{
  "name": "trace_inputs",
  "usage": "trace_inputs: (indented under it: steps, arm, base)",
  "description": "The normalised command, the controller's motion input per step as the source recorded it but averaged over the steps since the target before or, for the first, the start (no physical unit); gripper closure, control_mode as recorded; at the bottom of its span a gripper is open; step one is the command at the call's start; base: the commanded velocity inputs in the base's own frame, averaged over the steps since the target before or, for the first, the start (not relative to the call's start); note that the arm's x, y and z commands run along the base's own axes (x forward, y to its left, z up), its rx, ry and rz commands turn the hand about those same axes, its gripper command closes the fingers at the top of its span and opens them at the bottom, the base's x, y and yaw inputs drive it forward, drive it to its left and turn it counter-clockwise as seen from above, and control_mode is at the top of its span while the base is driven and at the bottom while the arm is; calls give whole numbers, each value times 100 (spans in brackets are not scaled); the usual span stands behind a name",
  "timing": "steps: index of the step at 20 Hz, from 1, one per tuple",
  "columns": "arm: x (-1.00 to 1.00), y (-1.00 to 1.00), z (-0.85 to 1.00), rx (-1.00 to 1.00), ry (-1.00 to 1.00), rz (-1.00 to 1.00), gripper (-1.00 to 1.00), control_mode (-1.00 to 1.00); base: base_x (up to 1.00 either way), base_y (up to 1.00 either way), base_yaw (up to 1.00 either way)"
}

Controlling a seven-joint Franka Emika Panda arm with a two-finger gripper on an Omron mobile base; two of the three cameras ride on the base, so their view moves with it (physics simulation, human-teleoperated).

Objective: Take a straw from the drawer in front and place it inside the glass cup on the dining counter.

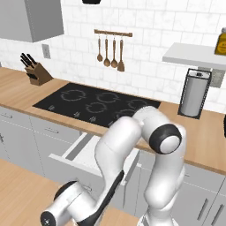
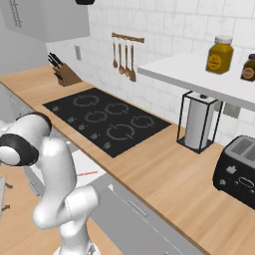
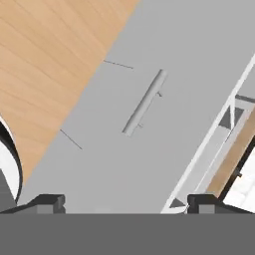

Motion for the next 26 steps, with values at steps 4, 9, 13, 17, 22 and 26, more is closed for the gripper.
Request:
trace_inputs:
  steps: [4, 9, 13, 17, 22, 26]
  arm:
    - [-8, -2, 100, 37, -9, -4, -100, -100]
    - [0, -3, 100, 40, 5, -6, -100, -100]
    - [24, -34, 100, 35, 6, -30, -100, -100]
    - [74, -79, 100, 41, 21, -31, -100, -100]
    - [94, -83, 45, 50, 19, -29, -100, -100]
    - [88, -32, -6, 38, 36, -32, -100, -100]
  base:
    - [0, 0, 0]
    - [0, 0, 0]
    - [0, 0, 0]
    - [0, 0, 0]
    - [0, 0, 0]
    - [0, 0, 0]
